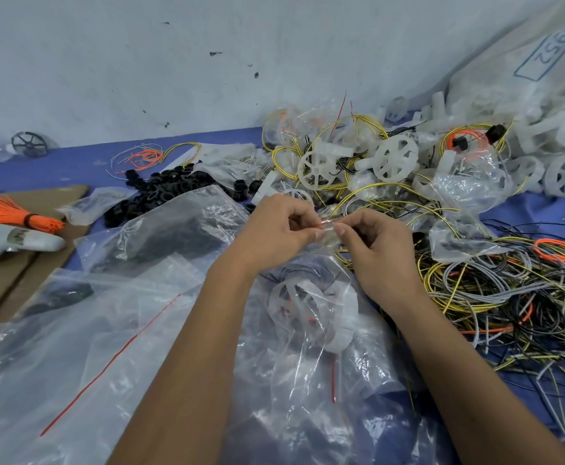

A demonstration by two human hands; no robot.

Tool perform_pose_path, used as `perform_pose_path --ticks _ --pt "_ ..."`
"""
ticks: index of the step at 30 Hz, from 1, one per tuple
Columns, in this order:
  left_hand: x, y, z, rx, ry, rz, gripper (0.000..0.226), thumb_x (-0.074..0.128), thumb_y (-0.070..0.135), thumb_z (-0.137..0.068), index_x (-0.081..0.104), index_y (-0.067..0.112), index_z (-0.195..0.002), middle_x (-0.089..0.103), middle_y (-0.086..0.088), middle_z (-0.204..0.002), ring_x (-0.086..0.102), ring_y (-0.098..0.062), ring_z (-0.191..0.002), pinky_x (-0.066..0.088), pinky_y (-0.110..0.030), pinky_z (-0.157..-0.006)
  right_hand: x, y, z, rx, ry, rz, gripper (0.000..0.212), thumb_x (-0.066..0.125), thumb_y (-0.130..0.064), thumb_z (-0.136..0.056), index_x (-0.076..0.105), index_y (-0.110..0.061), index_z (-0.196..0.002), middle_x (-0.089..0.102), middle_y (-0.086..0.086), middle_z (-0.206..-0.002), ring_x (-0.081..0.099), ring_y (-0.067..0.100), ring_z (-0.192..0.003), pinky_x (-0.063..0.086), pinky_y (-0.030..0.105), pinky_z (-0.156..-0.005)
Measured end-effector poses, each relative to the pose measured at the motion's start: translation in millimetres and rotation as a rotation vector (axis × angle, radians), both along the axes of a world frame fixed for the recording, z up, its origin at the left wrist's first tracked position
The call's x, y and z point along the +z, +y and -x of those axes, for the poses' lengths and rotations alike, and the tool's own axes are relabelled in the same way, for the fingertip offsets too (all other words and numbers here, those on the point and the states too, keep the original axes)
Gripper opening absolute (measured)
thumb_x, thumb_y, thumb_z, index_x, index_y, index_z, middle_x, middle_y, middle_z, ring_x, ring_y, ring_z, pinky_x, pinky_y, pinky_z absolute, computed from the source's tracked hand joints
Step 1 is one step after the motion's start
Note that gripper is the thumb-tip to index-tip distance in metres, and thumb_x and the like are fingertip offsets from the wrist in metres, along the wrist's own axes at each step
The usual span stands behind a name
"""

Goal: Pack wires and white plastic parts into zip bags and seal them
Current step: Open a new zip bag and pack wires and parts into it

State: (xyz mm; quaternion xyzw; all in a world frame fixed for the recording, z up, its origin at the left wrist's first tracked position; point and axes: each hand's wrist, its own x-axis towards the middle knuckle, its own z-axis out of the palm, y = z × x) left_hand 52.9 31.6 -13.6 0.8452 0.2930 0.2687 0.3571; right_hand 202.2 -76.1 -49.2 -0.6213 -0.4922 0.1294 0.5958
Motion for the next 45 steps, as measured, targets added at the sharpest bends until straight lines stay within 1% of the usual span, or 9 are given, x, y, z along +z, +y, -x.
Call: perform_pose_path --ticks 4,6,11,14,23,27,35,41,45 --pt "-0.6 -1.3 -1.5 0.014 -0.008 -0.021 0.009 0.083 0.012 -0.084 0.078 0.017 -0.079 0.072 0.001 -0.072 0.068 -0.02 -0.07 0.058 -0.043 -0.073 0.5 -0.8 1.2 0.066 -0.014 0.009 0.007 0.072 -0.014 -0.093 0.077 -0.018 -0.091 0.074 -0.006 -0.081 0.069 0.013 -0.077 0.056 0.032 -0.073" --pt "0.1 -1.5 -1.5 0.006 -0.015 -0.02 0.009 0.083 0.011 -0.083 0.078 0.016 -0.079 0.073 0.0 -0.073 0.07 -0.025 -0.075 0.059 -0.044 -0.074 0.1 -0.4 1.8 0.065 -0.008 -0.005 0.007 0.073 -0.011 -0.091 0.078 -0.016 -0.09 0.075 -0.006 -0.082 0.069 0.014 -0.079 0.056 0.033 -0.074" --pt "1.8 -1.6 2.6 -0.03 -0.03 0.015 0.009 0.086 0.011 -0.082 0.078 0.016 -0.08 0.072 0.004 -0.071 0.063 -0.004 -0.065 0.054 -0.022 -0.064 -1.0 0.0 0.3 0.071 0.046 -0.033 0.007 0.076 -0.004 -0.087 0.074 -0.008 -0.082 0.07 0.012 -0.077 0.064 0.03 -0.074 0.051 0.037 -0.067" --pt "3.2 -1.4 4.1 -0.049 -0.02 0.029 0.009 0.083 0.008 -0.083 0.077 0.013 -0.08 0.072 -0.003 -0.074 0.063 -0.008 -0.068 0.054 -0.027 -0.067 -0.5 -1.0 1.7 0.079 0.068 -0.032 0.005 0.076 -0.005 -0.087 0.077 -0.009 -0.085 0.073 0.006 -0.078 0.067 0.02 -0.074 0.053 0.03 -0.069" --pt "3.6 -0.7 3.5 -0.038 0.003 -0.005 0.013 0.083 0.011 -0.084 0.076 0.02 -0.078 0.073 -0.003 -0.075 0.067 -0.019 -0.07 0.057 -0.045 -0.073 -0.4 -0.3 2.6 0.063 0.072 -0.009 0.005 0.078 -0.007 -0.086 0.077 -0.012 -0.086 0.075 0.0 -0.083 0.07 0.02 -0.081 0.056 0.035 -0.078" --pt "0.8 2.2 5.7 0.016 0.036 -0.021 0.011 0.082 0.013 -0.085 0.077 0.021 -0.078 0.073 -0.008 -0.075 0.067 -0.032 -0.074 0.058 -0.051 -0.077 -3.6 2.0 -1.7 -0.021 0.086 0.017 0.015 0.074 -0.01 -0.089 0.072 -0.021 -0.079 0.071 -0.002 -0.075 0.062 0.014 -0.068 0.052 0.031 -0.068" --pt "1.2 1.7 7.6 -0.026 0.008 0.002 0.018 0.085 0.012 -0.082 0.076 0.025 -0.072 0.072 0.003 -0.07 0.063 -0.009 -0.068 0.055 -0.035 -0.07 -2.7 2.2 2.4 0.049 0.097 0.028 0.005 0.078 -0.012 -0.087 0.079 -0.016 -0.087 0.077 -0.004 -0.08 0.072 0.009 -0.078 0.055 0.023 -0.073" --pt "0.0 2.7 8.3 -0.042 -0.028 0.029 0.008 0.083 0.01 -0.084 0.079 0.016 -0.081 0.073 -0.002 -0.076 0.066 -0.014 -0.072 0.057 -0.041 -0.076 -3.6 1.8 2.5 0.027 0.069 0.044 0.003 0.078 -0.014 -0.087 0.079 -0.017 -0.088 0.076 -0.006 -0.078 0.071 0.008 -0.075 0.054 0.026 -0.071" --pt "-1.9 1.7 5.6 -0.048 0.029 0.009 0.011 0.081 0.005 -0.084 0.076 0.014 -0.079 0.073 -0.007 -0.079 0.07 -0.022 -0.077 0.058 -0.049 -0.081 -2.1 0.1 2.2 0.034 -0.117 0.087 0.005 0.081 -0.013 -0.084 0.079 -0.016 -0.087 0.075 -0.007 -0.081 0.07 0.007 -0.078 0.057 0.03 -0.073"
